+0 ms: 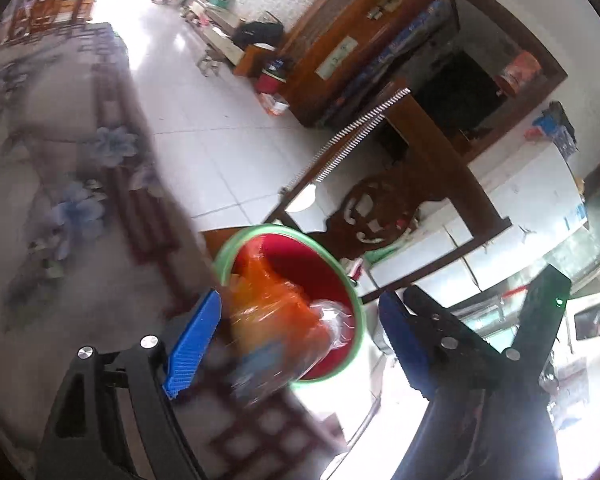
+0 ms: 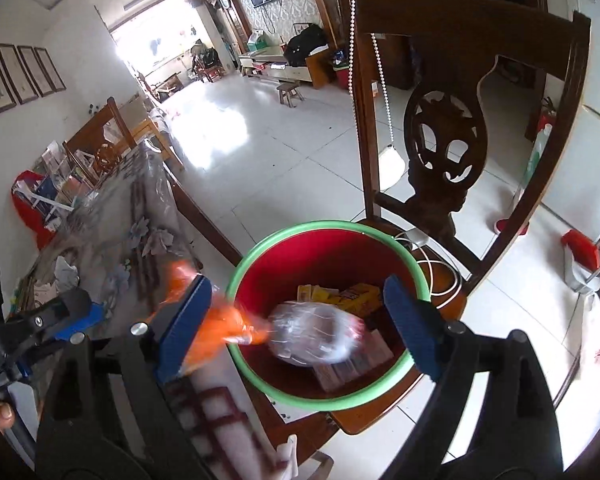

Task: Collect trash
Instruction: 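Open both tools over the red bucket to drop the bag and bottle, then grasp the pink paper bag with the left tool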

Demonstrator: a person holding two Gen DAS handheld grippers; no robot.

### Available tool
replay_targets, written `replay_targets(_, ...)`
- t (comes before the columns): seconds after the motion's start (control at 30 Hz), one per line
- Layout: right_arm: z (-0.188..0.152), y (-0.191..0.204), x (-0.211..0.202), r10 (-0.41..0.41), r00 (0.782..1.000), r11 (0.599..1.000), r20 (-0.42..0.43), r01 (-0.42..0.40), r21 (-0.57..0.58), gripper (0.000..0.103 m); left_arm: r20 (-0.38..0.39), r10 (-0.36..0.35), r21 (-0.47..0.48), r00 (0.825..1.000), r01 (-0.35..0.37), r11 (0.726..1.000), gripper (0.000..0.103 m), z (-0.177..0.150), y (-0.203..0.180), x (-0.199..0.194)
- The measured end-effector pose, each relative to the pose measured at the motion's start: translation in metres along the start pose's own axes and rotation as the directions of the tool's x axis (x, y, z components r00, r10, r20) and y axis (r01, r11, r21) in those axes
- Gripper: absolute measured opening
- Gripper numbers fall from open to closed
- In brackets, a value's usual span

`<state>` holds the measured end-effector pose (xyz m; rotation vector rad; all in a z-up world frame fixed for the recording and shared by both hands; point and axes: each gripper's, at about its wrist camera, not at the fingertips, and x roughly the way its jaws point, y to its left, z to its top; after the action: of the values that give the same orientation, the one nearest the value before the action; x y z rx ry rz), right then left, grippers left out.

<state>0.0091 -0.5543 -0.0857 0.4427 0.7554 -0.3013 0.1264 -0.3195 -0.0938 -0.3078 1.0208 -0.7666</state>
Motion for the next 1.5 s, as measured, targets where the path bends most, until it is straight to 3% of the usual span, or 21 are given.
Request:
replay_targets(0.13, -0.004, 0.025, -0.009, 0.033, 0.999, 0.998, 0.001, -0.033, -0.062, 0.09, 0.069, 0.08, -0.024, 0.994, -0.078, 0.997, 0.08, -0.006, 0.026, -0.03)
replay_targets(0.23, -0.005, 0.056, -0.022, 0.031, 0.999, 0.987, 0.032, -0.025, -0.16, 0.097, 0.155, 0.207, -0.061, 0.966, -0.2, 0.978, 0.085, -0.01, 0.057, -0.074)
replay_targets(0.33, -0.005, 0.082, -0.031, 0.037, 0.998, 0.975, 0.049, -0.025, -0.22, 0.098, 0.219, 0.359, -0.125, 0.907, -0.339, 0.933, 0.086, -0.01, 0.096, -0.117)
replay_targets(0.37, -0.005, 0.09, -0.034, 0.053, 0.998, 0.973, 0.045, -0.041, -0.228, 0.098, 0.24, 0.421, -0.157, 0.875, -0.393, 0.906, 0.086, -0.009, 0.113, -0.136)
replay_targets(0.43, -0.004, 0.102, -0.042, 0.126, 0.992, 0.97, 0.026, -0.118, -0.214, 0.098, 0.251, 0.499, -0.209, 0.829, -0.457, 0.865, 0.091, -0.006, 0.141, -0.16)
replay_targets(0.5, -0.004, 0.11, -0.054, 0.228, 0.974, 0.96, 0.013, -0.223, -0.168, 0.098, 0.237, 0.55, -0.256, 0.801, -0.494, 0.831, 0.091, 0.0, 0.165, -0.176)
replay_targets(0.57, -0.006, 0.124, -0.065, 0.395, 0.919, 0.912, -0.005, -0.393, -0.114, 0.098, 0.213, 0.598, -0.314, 0.773, -0.525, 0.791, 0.091, 0.006, 0.194, -0.186)
replay_targets(0.67, -0.021, 0.159, -0.064, 0.461, 0.886, 0.871, -0.049, -0.462, -0.164, 0.098, 0.167, 0.638, -0.373, 0.752, -0.551, 0.747, 0.091, 0.012, 0.227, -0.191)
replay_targets(0.73, -0.039, 0.182, -0.053, 0.461, 0.882, 0.857, -0.093, -0.47, -0.21, 0.098, 0.135, 0.653, -0.397, 0.745, -0.564, 0.725, 0.091, 0.017, 0.245, -0.189)
replay_targets(0.8, -0.055, 0.205, -0.042, 0.387, 0.91, 0.862, -0.149, -0.415, -0.293, 0.098, 0.094, 0.654, -0.388, 0.751, -0.577, 0.719, 0.091, 0.022, 0.258, -0.18)
replay_targets(0.87, -0.064, 0.227, -0.053, 0.348, 0.932, 0.823, -0.1, -0.354, -0.445, 0.098, 0.071, 0.659, -0.361, 0.748, -0.597, 0.716, 0.091, 0.024, 0.264, -0.17)
replay_targets(0.93, -0.068, 0.23, -0.054, 0.326, 0.942, 0.821, -0.081, -0.325, -0.469, 0.098, 0.048, 0.674, -0.332, 0.737, -0.625, 0.707, 0.091, 0.028, 0.27, -0.162)
replay_targets(1.03, -0.069, 0.228, -0.045, 0.306, 0.944, 0.83, -0.121, -0.327, -0.453, 0.098, 0.019, 0.685, -0.296, 0.728, -0.651, 0.699, 0.091, 0.032, 0.27, -0.148)
replay_targets(1.07, -0.069, 0.228, -0.046, 0.306, 0.945, 0.831, -0.118, -0.326, -0.452, 0.098, 0.006, 0.686, -0.278, 0.727, -0.658, 0.7, 0.089, 0.032, 0.269, -0.143)
replay_targets(1.13, -0.07, 0.23, -0.046, 0.3, 0.947, 0.83, -0.117, -0.32, -0.456, 0.098, -0.01, 0.704, -0.256, 0.71, -0.682, 0.684, 0.064, 0.03, 0.266, -0.138)
replay_targets(1.17, -0.071, 0.232, -0.044, 0.293, 0.948, 0.83, -0.122, -0.316, -0.461, 0.098, -0.007, 0.705, -0.257, 0.709, -0.683, 0.684, 0.065, 0.027, 0.265, -0.138)
replay_targets(1.23, -0.072, 0.236, -0.041, 0.279, 0.951, 0.825, -0.134, -0.309, -0.473, 0.098, 0.007, 0.688, -0.267, 0.726, -0.662, 0.701, 0.062, 0.023, 0.266, -0.142)
replay_targets(1.27, -0.074, 0.24, -0.038, 0.275, 0.95, 0.82, -0.148, -0.312, -0.48, 0.098, 0.013, 0.665, -0.277, 0.747, -0.637, 0.72, 0.061, 0.019, 0.265, -0.147)
replay_targets(1.37, -0.071, 0.248, -0.027, 0.3, 0.931, 0.806, -0.208, -0.364, -0.467, 0.098, 0.046, 0.627, -0.315, 0.778, -0.584, 0.748, 0.055, 0.006, 0.262, -0.17)
replay_targets(1.5, -0.058, 0.271, 0.001, 0.332, 0.894, 0.794, -0.299, -0.437, -0.424, 0.098, 0.107, 0.61, -0.317, 0.785, -0.555, 0.769, 0.054, -0.021, 0.243, -0.21)
